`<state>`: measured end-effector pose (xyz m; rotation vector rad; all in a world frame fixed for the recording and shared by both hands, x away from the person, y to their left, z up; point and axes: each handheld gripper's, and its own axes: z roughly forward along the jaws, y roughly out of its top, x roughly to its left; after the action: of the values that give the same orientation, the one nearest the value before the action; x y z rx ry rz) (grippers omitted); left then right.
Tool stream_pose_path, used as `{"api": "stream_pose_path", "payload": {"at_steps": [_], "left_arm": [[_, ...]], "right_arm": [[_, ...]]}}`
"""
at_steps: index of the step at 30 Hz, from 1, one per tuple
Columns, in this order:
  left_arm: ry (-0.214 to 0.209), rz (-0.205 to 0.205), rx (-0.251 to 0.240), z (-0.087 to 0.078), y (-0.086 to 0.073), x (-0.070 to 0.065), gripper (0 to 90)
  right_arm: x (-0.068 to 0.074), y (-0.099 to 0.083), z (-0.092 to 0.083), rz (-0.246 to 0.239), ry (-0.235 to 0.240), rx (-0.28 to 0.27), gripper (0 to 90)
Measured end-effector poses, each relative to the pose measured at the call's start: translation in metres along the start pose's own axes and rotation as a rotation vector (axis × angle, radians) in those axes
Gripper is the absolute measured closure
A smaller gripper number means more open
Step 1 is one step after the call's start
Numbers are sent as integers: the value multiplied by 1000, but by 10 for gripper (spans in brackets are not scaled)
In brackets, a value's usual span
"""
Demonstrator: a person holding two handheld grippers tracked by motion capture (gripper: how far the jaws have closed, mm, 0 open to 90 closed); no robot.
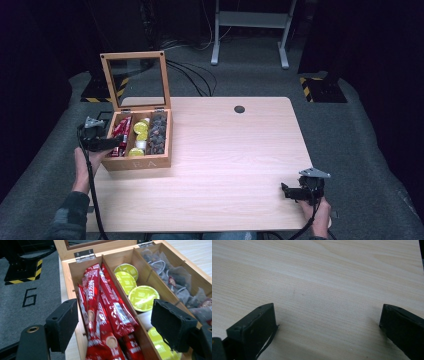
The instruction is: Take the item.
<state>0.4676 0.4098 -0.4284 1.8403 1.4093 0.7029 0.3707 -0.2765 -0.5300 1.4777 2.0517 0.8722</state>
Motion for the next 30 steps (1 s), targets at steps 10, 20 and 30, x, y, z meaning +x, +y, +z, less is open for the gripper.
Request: {"api": "stream_pose_path", "payload": {"at_steps": [10, 20, 30], "left_arm": [[47, 60, 69, 19, 12, 3, 423], [71, 66, 129, 36, 11, 2, 561], [89, 64, 167, 45, 8, 0, 718]], "right_arm": [[0, 0, 0, 1, 1, 1, 1], [0, 0, 0, 1, 1, 0, 1], [0, 0, 0, 1, 1, 1, 1]]}}
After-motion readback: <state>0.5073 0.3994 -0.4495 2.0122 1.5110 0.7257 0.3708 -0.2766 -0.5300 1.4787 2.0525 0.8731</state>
